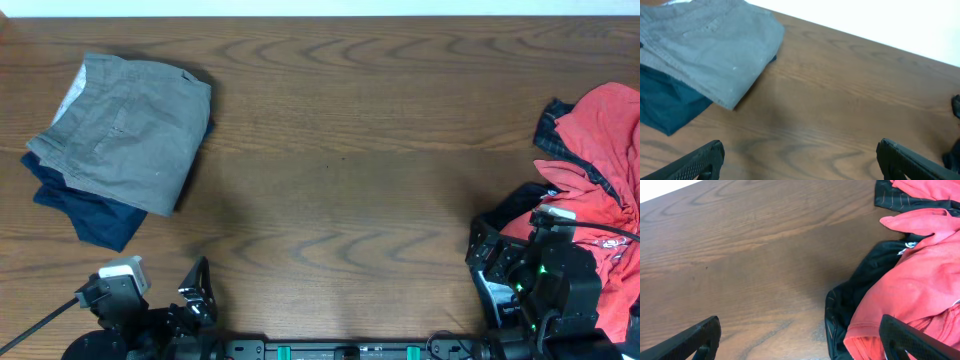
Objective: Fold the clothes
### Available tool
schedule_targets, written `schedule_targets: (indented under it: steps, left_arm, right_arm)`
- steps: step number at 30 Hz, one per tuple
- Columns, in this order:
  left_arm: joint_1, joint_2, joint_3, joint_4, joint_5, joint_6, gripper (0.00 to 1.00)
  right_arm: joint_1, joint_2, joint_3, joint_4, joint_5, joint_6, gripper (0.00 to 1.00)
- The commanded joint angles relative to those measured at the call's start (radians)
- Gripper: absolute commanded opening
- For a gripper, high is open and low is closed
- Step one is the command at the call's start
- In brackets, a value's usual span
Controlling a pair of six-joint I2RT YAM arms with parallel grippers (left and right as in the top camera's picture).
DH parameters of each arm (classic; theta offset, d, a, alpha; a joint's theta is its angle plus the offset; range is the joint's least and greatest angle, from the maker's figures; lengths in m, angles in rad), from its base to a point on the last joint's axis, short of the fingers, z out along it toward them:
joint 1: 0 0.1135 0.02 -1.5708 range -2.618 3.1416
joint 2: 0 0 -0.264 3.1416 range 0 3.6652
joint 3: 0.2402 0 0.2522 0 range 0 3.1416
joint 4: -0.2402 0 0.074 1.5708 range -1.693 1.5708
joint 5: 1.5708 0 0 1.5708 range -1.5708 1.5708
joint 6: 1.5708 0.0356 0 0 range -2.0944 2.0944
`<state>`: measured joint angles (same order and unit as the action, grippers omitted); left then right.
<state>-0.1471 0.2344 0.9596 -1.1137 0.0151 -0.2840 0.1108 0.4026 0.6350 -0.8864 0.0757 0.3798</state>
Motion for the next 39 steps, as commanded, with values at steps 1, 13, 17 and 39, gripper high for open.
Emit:
schedule_targets:
  steps: [1, 13, 17, 39]
  left_arm:
    - [0.000, -0.003, -0.009, -0.008, -0.016, -0.002, 0.98]
    - [0.000, -0.003, -0.009, -0.008, -0.016, -0.002, 0.98]
    - [0.000, -0.003, -0.009, -0.008, -0.016, -0.002, 0.98]
    - [0.000, -0.003, -0.009, -0.008, -0.016, -0.002, 0.98]
  right_arm:
    - [0.017, -0.005, 0.006, -0.002, 0.014, 0.009, 0.99]
    - [0.017, -0.005, 0.006, -0.056, 0.014, 0.009, 0.99]
    - [0.016, -0.048, 0.005, -0.097, 0.035, 0.005, 0.99]
    - [0.014, -0.397, -0.496, 0.686, -0.077, -0.294, 0.99]
